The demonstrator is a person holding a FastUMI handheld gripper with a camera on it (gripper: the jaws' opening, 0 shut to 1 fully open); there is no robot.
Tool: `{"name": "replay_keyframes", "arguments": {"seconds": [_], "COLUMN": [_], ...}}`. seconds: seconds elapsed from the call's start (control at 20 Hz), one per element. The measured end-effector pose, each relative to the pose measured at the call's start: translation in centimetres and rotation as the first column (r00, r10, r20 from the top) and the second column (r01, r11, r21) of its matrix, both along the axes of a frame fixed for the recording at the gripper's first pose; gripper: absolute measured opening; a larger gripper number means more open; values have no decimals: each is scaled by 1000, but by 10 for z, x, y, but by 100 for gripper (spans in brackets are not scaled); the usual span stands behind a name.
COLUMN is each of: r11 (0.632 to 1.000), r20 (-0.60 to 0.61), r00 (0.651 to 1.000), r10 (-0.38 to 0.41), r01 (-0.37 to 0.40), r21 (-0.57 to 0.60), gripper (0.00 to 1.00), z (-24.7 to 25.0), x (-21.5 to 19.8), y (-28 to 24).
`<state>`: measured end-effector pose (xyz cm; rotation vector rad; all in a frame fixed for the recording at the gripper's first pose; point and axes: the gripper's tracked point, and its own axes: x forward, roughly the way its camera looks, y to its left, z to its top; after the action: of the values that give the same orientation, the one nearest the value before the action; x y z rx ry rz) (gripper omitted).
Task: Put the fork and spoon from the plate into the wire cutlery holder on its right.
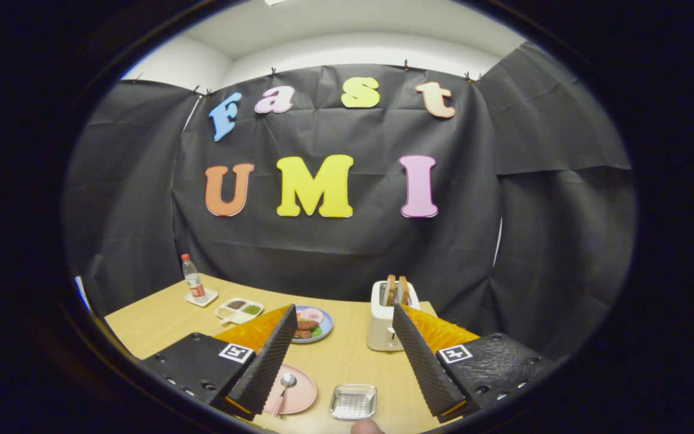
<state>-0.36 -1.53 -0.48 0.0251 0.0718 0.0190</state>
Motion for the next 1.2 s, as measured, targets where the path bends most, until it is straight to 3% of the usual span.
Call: {"name": "replay_keyframes", "arguments": {"seconds": [0.15,0.45,0.65,0.8,1.2], "r11": [1000,991,983,974,970], "r20": [-52,-167,-272,-379,-515], "r00": [999,980,947,901,837], "r10": [-14,111,170,210,182], "r01": [14,-121,-184,-228,-240], "r21": [2,-49,-25,-1,-47], "gripper": [95,96,96,96,96], "z": [-18,-79,-128,-171,-233], "x": [-1,-6,-10,-12,-4], "y": [-4,51,95,122,137]}}
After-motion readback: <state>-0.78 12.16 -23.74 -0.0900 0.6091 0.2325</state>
